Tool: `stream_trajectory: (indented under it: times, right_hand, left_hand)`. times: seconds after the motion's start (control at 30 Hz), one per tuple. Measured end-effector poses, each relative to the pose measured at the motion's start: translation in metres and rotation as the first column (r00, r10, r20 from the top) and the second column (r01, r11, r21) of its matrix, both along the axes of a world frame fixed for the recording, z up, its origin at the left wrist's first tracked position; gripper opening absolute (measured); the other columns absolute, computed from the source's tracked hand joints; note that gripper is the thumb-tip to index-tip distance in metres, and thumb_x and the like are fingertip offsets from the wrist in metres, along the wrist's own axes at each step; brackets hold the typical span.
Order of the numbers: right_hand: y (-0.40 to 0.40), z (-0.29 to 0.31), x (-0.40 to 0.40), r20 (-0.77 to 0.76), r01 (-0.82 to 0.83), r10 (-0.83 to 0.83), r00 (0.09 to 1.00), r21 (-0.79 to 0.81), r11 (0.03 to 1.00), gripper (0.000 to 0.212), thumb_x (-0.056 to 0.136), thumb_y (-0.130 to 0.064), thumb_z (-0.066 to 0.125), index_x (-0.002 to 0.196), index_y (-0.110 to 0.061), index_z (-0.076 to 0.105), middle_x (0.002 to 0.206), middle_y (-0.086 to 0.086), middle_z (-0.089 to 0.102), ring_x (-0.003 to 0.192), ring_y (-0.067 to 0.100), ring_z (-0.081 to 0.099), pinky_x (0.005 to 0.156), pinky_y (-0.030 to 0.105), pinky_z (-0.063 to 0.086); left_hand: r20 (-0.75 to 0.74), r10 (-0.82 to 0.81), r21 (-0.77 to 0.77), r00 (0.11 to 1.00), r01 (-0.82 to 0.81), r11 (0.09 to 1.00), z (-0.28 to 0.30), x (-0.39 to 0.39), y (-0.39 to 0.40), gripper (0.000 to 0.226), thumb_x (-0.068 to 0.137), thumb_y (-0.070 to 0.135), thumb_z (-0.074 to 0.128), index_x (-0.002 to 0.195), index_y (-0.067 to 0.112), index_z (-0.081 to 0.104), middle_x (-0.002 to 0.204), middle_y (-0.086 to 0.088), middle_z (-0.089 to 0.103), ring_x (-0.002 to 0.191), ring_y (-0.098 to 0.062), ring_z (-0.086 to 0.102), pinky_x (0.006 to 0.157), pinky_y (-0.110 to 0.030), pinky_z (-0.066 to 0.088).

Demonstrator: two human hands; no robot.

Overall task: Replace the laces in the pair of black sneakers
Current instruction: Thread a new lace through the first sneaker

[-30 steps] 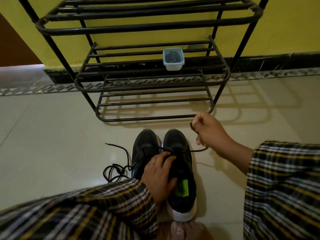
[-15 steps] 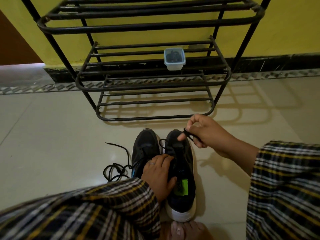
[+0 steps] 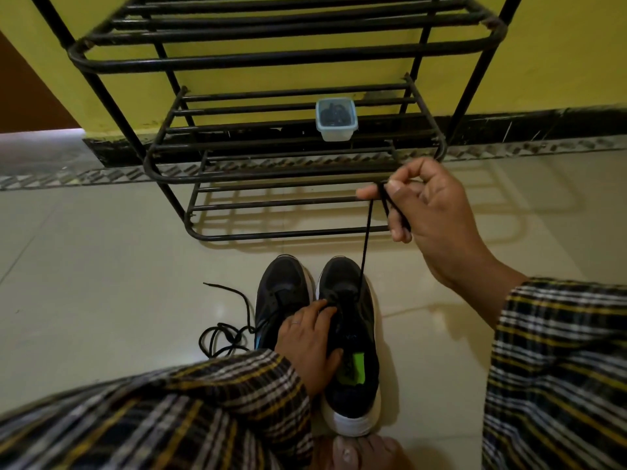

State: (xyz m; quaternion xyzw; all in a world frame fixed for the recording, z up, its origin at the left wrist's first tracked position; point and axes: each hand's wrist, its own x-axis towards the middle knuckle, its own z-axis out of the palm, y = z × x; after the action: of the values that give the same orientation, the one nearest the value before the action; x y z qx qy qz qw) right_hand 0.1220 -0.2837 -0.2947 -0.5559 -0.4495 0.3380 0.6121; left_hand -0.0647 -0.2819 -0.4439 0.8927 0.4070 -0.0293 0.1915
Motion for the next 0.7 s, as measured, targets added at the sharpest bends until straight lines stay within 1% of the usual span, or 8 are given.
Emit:
stream_trajectory:
  times: [0.07, 0.17, 0.27, 0.4, 0.57, 0.63, 0.7]
  right_hand:
    - [-0.001, 0.007, 0.0, 0.011, 0.025, -0.026, 1.0, 0.065, 0.998, 0.017, 0.098, -0.005, 0.042, 0.083, -0.014, 0.041, 0.089, 0.005, 0.074, 0.038, 0.015, 0.04, 0.04, 0.018, 0.036]
    - [-0.001, 0.018, 0.0, 0.03, 0.044, -0.049, 0.998, 0.165, 0.985, 0.018, 0.098, -0.005, 0.042, 0.084, -0.016, 0.042, 0.089, 0.003, 0.074, 0.038, 0.016, 0.041, 0.04, 0.02, 0.036]
    - [-0.001, 0.022, 0.0, 0.037, 0.045, -0.054, 0.998, 0.205, 0.978, 0.018, 0.098, -0.004, 0.042, 0.084, -0.016, 0.041, 0.088, 0.002, 0.074, 0.037, 0.017, 0.041, 0.04, 0.021, 0.037]
    - [-0.001, 0.018, -0.002, 0.045, 0.034, -0.043, 0.998, 0.177, 0.984, 0.019, 0.098, -0.005, 0.043, 0.084, -0.017, 0.042, 0.091, 0.003, 0.074, 0.038, 0.017, 0.043, 0.04, 0.023, 0.038]
    - [-0.001, 0.015, -0.001, 0.053, 0.035, -0.043, 0.998, 0.149, 0.988, 0.017, 0.098, -0.005, 0.044, 0.084, -0.015, 0.043, 0.089, 0.003, 0.074, 0.039, 0.018, 0.043, 0.041, 0.019, 0.038]
    - [0.0, 0.012, -0.001, 0.082, 0.047, -0.057, 0.995, 0.122, 0.991, 0.017, 0.097, -0.004, 0.046, 0.083, -0.015, 0.045, 0.086, 0.004, 0.074, 0.039, 0.016, 0.043, 0.042, 0.017, 0.038]
    - [0.0, 0.007, 0.0, 0.139, 0.06, -0.068, 0.988, 0.056, 0.997, 0.017, 0.095, -0.005, 0.049, 0.081, -0.015, 0.048, 0.085, 0.004, 0.072, 0.041, 0.012, 0.044, 0.043, 0.016, 0.039]
  left_hand:
    - [0.001, -0.009, 0.003, 1.0, 0.009, 1.0, 0.0, 0.0, 0.0, 0.063, 0.093, 0.046, 0.043, 0.147, 0.024, 0.018, 0.154, 0.004, 0.016, 0.141, -0.014, 0.018, 0.117, -0.036, 0.012]
    - [0.003, -0.011, 0.013, 1.0, 0.011, 1.0, 0.0, 0.001, 0.001, 0.063, 0.093, 0.046, 0.043, 0.146, 0.024, 0.019, 0.154, 0.005, 0.018, 0.14, -0.014, 0.019, 0.117, -0.035, 0.012]
    - [0.0, -0.001, 0.007, 1.0, 0.001, 1.0, 0.0, 0.001, 0.001, 0.063, 0.093, 0.045, 0.043, 0.147, 0.024, 0.018, 0.154, 0.005, 0.017, 0.141, -0.014, 0.018, 0.117, -0.035, 0.012]
    - [-0.004, 0.0, 0.012, 1.0, 0.001, 1.0, 0.0, 0.001, 0.001, 0.063, 0.093, 0.047, 0.041, 0.147, 0.024, 0.018, 0.154, 0.005, 0.018, 0.14, -0.014, 0.019, 0.117, -0.034, 0.012]
    - [0.004, -0.002, 0.02, 1.0, 0.002, 1.0, 0.001, 0.001, 0.0, 0.063, 0.093, 0.047, 0.041, 0.147, 0.025, 0.019, 0.154, 0.005, 0.017, 0.14, -0.014, 0.019, 0.117, -0.034, 0.013]
    - [0.003, 0.001, 0.01, 1.0, -0.001, 1.0, 0.002, 0.001, 0.001, 0.063, 0.093, 0.048, 0.041, 0.147, 0.025, 0.019, 0.154, 0.005, 0.017, 0.14, -0.015, 0.02, 0.116, -0.035, 0.014]
    - [0.025, -0.003, 0.0, 1.0, 0.003, 1.0, 0.005, 0.003, 0.002, 0.06, 0.094, 0.048, 0.041, 0.145, 0.025, 0.023, 0.151, 0.005, 0.02, 0.136, -0.015, 0.025, 0.114, -0.035, 0.019]
